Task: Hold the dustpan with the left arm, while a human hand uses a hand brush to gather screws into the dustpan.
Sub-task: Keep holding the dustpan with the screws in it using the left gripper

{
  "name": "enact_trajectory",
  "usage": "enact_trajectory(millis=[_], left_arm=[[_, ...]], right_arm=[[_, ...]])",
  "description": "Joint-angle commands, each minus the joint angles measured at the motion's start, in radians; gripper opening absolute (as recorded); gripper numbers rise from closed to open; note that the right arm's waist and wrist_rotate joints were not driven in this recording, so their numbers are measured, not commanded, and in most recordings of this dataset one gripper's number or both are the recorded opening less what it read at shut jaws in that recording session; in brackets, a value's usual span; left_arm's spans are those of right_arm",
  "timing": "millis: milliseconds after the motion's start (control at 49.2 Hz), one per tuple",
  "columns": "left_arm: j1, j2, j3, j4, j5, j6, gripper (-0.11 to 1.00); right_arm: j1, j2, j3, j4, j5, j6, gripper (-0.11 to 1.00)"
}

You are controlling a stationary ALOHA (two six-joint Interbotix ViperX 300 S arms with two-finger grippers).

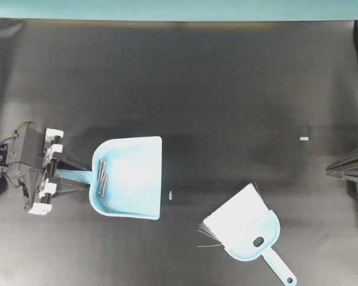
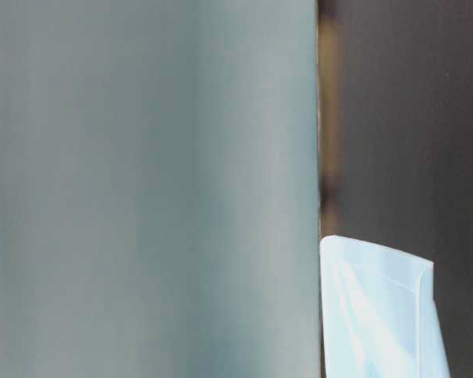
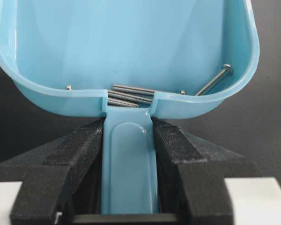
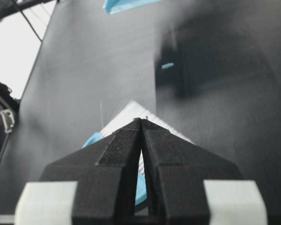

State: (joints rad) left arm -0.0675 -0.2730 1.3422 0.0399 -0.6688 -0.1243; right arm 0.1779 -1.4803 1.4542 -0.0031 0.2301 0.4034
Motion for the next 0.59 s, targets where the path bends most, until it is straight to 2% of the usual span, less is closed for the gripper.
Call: enact_trajectory(millis=[0,569], left_arm=[[-0.005,-0.006,-0.005,0.005,-0.005,-0.003,0.30],[-0.011,0.002,-0.008,0.003,0.006,-0.009,0.30]], right_arm=[[0.000,0.005,-0.005,-0.003,-0.009,0.000,0.00],[0.000,0.005,-0.005,-0.003,-0.009,0.002,0.00]])
